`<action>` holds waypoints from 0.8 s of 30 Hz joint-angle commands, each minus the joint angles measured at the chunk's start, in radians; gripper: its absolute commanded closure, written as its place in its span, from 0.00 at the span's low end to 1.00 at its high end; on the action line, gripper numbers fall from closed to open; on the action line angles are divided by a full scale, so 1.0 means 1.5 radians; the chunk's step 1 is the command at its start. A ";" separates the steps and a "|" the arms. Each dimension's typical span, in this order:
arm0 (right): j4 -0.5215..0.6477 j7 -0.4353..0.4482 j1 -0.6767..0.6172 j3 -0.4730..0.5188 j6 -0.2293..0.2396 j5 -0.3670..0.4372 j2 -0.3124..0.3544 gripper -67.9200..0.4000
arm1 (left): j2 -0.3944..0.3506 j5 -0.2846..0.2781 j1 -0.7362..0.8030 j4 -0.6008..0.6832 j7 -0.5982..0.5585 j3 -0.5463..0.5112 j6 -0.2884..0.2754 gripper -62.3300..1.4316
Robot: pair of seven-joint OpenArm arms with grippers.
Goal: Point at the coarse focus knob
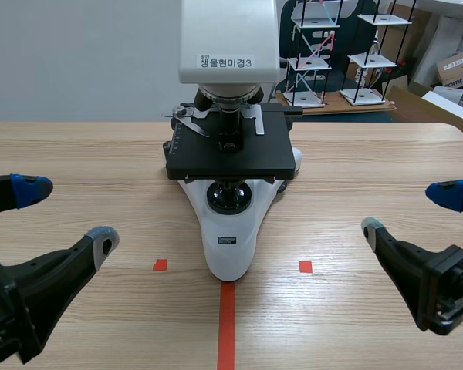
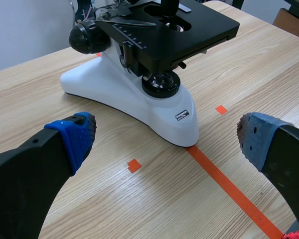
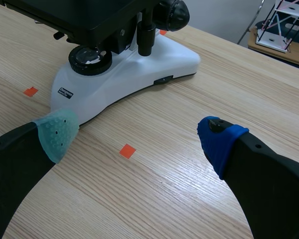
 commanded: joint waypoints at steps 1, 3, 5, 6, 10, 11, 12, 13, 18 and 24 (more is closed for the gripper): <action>0.006 0.012 0.008 0.009 -0.002 0.005 0.001 0.23 | 0.003 -0.006 0.000 0.011 -0.009 -0.004 -0.001 0.04; 0.006 0.012 0.008 0.009 -0.002 0.005 0.001 0.23 | 0.003 -0.006 0.000 0.011 -0.009 -0.004 -0.001 0.04; 0.006 0.012 0.008 0.009 -0.002 0.005 0.001 0.23 | 0.003 -0.006 0.000 0.011 -0.009 -0.004 -0.001 0.04; 0.006 0.012 0.008 0.009 -0.002 0.005 0.001 0.23 | 0.003 -0.006 0.000 0.011 -0.009 -0.004 -0.001 0.04; 0.006 0.012 0.008 0.009 -0.002 0.005 0.001 0.23 | 0.003 -0.006 0.000 0.011 -0.009 -0.004 -0.001 0.04; 0.006 0.012 0.008 0.010 -0.002 0.005 0.001 0.26 | 0.003 -0.006 0.000 0.011 -0.009 -0.004 -0.001 0.04; 0.006 0.012 0.008 0.011 -0.002 0.005 0.001 0.31 | 0.003 -0.006 0.000 0.011 -0.009 -0.004 -0.001 0.04; 0.006 0.012 0.010 0.011 -0.002 0.005 0.001 0.37 | 0.003 -0.006 0.000 0.011 -0.009 -0.004 -0.001 0.04; 0.006 0.012 0.028 0.024 -0.004 0.005 0.001 0.66 | 0.003 -0.006 0.000 0.011 -0.009 -0.004 -0.001 0.04; 0.006 0.008 0.055 0.032 -0.007 0.005 0.002 0.95 | 0.003 -0.004 0.000 0.011 -0.009 -0.004 -0.001 0.04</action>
